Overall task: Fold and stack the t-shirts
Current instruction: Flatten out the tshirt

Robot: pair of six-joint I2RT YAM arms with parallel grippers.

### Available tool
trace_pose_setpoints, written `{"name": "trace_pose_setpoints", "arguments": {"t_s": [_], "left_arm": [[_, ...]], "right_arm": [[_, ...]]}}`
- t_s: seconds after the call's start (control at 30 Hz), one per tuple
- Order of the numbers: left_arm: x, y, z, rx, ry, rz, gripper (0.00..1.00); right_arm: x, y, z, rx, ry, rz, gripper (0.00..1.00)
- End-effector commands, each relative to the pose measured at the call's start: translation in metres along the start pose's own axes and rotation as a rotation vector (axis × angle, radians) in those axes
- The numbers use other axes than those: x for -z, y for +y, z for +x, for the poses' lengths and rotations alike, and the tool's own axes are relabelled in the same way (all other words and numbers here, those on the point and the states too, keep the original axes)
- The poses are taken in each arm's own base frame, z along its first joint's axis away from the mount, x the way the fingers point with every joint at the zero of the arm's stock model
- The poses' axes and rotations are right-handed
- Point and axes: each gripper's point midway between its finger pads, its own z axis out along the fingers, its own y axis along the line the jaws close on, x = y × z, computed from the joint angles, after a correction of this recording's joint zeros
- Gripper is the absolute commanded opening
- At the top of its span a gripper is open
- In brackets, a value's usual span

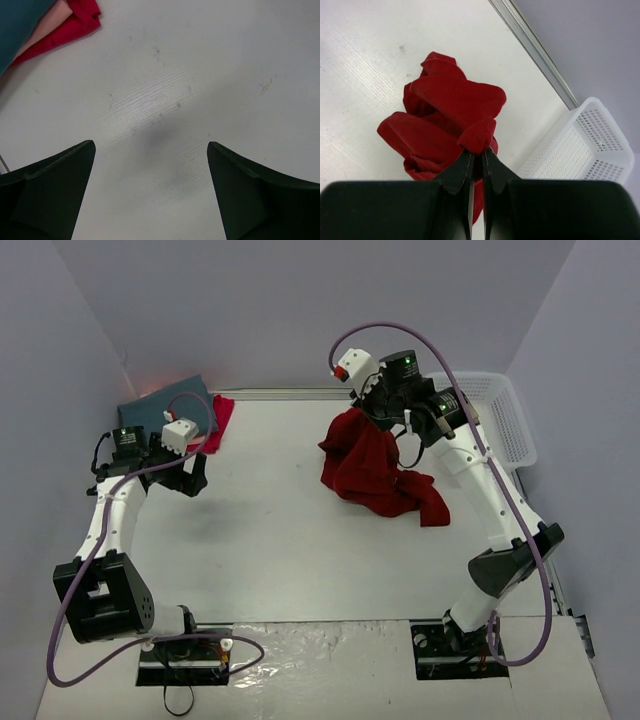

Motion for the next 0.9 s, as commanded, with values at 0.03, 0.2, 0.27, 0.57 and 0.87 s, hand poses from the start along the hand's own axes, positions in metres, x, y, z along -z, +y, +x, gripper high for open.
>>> {"name": "trace_pose_setpoints", "arguments": {"t_s": [0.03, 0.2, 0.27, 0.57, 0.87], "left_arm": [[0.005, -0.011, -0.017, 0.004, -0.042, 0.081, 0.94], [-0.001, -0.016, -0.021, 0.038, -0.074, 0.118, 0.94], [-0.002, -0.019, -0.022, 0.047, -0.080, 0.139, 0.94], [-0.008, -0.030, -0.019, 0.086, -0.085, 0.205, 0.94], [-0.010, -0.026, -0.010, 0.106, -0.073, 0.182, 0.94]], "right_arm": [[0.015, -0.017, 0.010, -0.032, 0.001, 0.059, 0.00], [0.005, -0.013, 0.006, -0.050, -0.008, 0.032, 0.00], [-0.007, -0.004, 0.000, -0.052, -0.009, -0.001, 0.00], [-0.050, 0.063, -0.054, 0.081, -0.023, -0.029, 0.00], [-0.080, 0.197, -0.044, 0.266, 0.059, -0.246, 0.41]]}}
